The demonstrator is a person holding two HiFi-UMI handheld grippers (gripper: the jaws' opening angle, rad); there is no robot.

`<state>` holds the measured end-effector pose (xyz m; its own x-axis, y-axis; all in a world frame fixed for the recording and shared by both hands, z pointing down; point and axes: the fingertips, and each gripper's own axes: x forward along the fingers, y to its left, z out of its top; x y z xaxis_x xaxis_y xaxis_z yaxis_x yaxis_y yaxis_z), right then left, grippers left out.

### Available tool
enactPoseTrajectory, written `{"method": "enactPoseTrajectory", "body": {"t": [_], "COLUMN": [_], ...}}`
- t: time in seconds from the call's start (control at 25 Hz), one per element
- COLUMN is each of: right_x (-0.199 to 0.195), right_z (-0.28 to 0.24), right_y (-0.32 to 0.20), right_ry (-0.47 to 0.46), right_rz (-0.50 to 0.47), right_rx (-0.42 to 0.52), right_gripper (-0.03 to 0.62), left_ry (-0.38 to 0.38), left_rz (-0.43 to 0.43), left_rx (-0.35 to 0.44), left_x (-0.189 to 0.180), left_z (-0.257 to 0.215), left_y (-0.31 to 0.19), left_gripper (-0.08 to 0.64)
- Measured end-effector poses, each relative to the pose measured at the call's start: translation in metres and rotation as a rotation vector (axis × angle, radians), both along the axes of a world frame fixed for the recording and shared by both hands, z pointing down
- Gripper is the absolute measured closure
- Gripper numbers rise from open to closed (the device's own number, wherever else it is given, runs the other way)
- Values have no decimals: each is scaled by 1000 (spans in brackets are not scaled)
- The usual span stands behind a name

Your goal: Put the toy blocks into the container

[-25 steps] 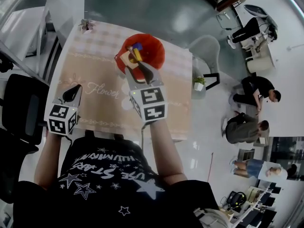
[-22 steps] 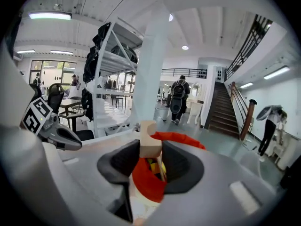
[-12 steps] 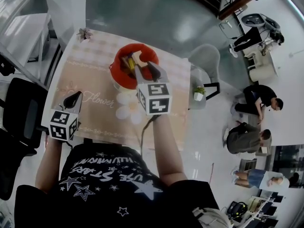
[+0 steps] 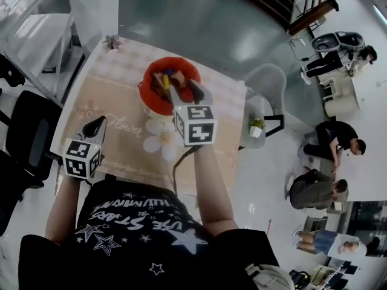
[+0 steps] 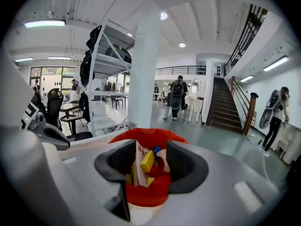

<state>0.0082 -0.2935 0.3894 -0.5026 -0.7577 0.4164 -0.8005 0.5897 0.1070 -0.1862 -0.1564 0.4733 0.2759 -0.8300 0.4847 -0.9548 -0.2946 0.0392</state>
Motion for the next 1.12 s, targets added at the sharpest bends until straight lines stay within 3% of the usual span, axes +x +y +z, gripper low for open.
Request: {"method": "enactPoseTrajectory", "body": {"t": [0.36, 0.64, 0.92, 1.12], "right_x": [17, 19, 2, -16], "right_z": [-7, 17, 30, 44], "right_y": [28, 60, 81, 95], "right_ry": [-77, -100, -133, -120], "right_rz": [-113, -219, -280, -309], "right_rx": [11, -18, -26, -37], "right_gripper": [387, 388, 391, 438], "left_ry": [-26, -23, -22, -9], "left_rz": [-115, -239, -305, -348], "left_rx": [-12, -35, -93, -87], "left_x": [31, 49, 56, 50], "left_z": [1, 11, 25, 24], "left_y": [43, 89, 133, 146], "left_gripper": [549, 549, 549, 549]}}
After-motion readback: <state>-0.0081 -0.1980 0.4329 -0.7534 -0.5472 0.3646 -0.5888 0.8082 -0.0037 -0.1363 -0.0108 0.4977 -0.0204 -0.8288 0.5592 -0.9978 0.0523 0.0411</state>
